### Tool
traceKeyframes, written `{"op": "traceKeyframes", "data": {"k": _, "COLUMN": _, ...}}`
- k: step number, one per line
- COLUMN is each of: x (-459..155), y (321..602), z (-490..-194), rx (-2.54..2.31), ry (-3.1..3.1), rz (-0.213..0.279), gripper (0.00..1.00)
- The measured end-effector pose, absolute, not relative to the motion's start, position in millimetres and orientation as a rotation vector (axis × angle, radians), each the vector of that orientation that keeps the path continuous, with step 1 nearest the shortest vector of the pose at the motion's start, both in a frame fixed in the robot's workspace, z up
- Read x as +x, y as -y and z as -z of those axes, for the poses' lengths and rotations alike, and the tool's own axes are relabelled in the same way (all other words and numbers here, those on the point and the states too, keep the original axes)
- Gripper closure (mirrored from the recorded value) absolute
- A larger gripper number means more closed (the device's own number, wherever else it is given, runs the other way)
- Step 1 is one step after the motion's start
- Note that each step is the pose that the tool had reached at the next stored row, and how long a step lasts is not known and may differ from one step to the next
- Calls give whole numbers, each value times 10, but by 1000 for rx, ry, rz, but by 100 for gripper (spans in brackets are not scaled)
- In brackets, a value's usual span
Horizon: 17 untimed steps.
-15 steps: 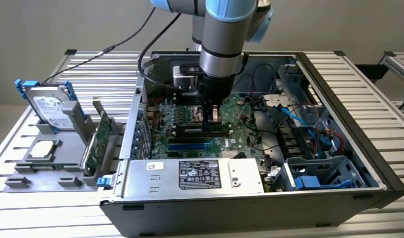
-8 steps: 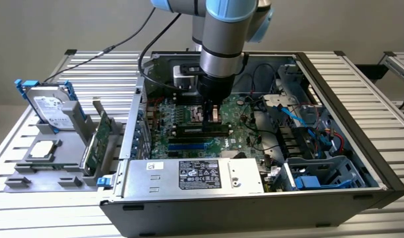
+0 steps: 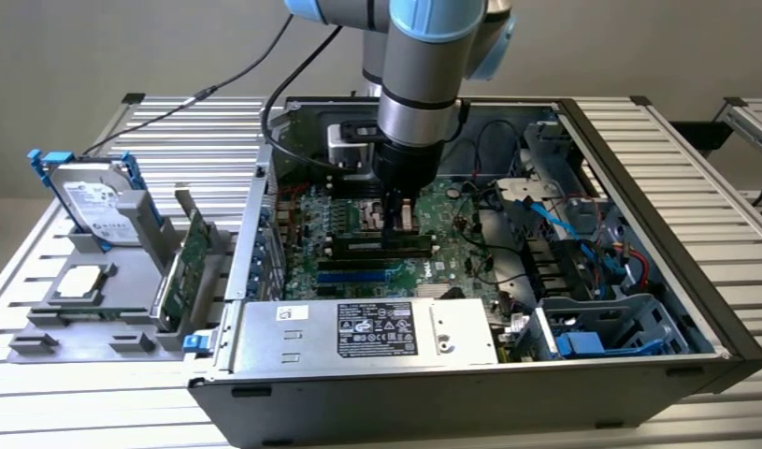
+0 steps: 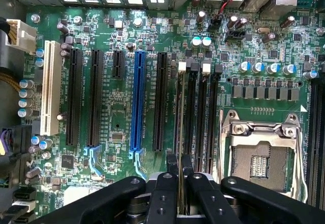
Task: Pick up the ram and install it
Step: 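Insert the ram into the slot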
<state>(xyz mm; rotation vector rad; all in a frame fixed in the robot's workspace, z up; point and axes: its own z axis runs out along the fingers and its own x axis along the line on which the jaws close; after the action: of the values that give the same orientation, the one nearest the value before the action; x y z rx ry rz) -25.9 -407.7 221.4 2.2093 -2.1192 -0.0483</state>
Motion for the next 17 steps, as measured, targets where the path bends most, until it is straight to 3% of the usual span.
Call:
{"op": "traceKeyframes", "data": {"k": 2, "x": -259, "y": 4076, "z": -2214, "rx": 2209, "ry": 2119, "rz": 49, "gripper": 72}}
{"op": "traceKeyframes", "data": {"k": 5, "x": -258, "y": 4076, "z": -2213, "rx": 2208, "ry": 2118, "rz": 50, "gripper": 66}}
{"op": "traceKeyframes", "data": {"k": 6, "x": -258, "y": 4076, "z": -2214, "rx": 2208, "ry": 2118, "rz": 50, "gripper": 55}}
{"op": "traceKeyframes", "data": {"k": 8, "x": -258, "y": 4076, "z": -2227, "rx": 2208, "ry": 2118, "rz": 51, "gripper": 55}}
{"op": "traceKeyframes", "data": {"k": 9, "x": -258, "y": 4076, "z": -2253, "rx": 2208, "ry": 2118, "rz": 51, "gripper": 48}}
{"op": "traceKeyframes", "data": {"k": 16, "x": -258, "y": 4076, "z": -2463, "rx": 2208, "ry": 2117, "rz": 53, "gripper": 50}}
{"op": "traceKeyframes", "data": {"k": 17, "x": -258, "y": 4076, "z": -2464, "rx": 2208, "ry": 2117, "rz": 53, "gripper": 57}}
